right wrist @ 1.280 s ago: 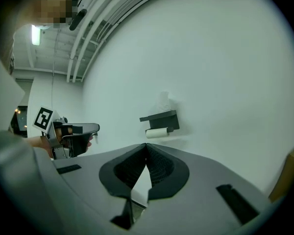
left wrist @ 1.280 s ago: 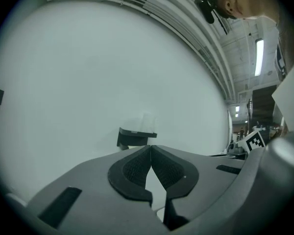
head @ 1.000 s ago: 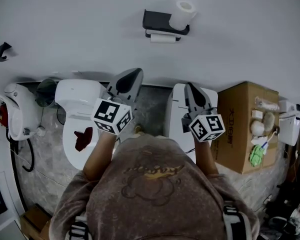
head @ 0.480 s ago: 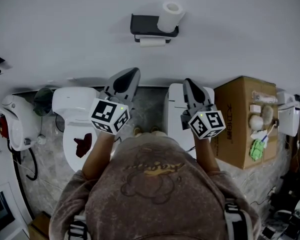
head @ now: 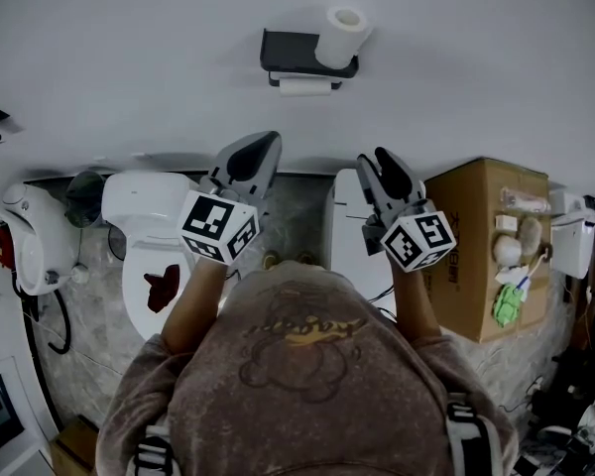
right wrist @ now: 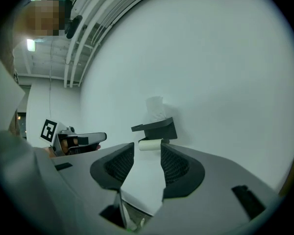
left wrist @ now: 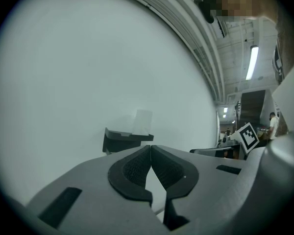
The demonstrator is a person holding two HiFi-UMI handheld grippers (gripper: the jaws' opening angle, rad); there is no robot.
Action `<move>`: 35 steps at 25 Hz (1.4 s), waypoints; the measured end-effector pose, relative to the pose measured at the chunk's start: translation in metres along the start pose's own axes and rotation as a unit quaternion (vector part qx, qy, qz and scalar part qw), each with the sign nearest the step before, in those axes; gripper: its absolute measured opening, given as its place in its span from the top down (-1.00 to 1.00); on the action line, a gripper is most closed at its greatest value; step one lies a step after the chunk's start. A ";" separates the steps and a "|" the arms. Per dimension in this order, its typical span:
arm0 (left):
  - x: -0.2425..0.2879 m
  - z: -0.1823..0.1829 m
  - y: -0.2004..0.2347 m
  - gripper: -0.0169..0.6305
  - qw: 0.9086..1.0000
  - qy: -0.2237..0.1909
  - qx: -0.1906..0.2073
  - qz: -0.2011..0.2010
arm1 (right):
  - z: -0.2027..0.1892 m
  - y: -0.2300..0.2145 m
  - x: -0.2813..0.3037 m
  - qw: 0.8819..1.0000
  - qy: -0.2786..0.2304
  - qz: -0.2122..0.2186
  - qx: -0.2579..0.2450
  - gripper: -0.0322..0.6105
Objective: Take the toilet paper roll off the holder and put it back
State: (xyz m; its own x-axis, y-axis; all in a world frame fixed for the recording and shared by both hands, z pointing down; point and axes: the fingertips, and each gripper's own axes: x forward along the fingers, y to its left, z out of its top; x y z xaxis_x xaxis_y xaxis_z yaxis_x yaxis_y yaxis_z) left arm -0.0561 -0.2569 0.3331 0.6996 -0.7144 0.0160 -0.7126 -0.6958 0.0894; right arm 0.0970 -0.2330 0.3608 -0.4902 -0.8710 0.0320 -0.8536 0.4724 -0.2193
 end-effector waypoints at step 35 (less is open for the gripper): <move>0.001 -0.002 0.026 0.89 0.999 0.004 -0.005 0.031 | 0.113 -0.019 0.181 0.991 -0.007 0.108 -0.082 -0.35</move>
State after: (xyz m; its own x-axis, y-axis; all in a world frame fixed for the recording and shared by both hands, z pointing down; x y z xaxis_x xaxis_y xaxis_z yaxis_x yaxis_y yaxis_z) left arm -0.0738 -0.2751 0.3378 0.6542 -0.7558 0.0293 -0.7544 -0.6492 0.0971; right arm 0.0440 -0.4149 0.2608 -0.6634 -0.7482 -0.0130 -0.7465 0.6629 -0.0573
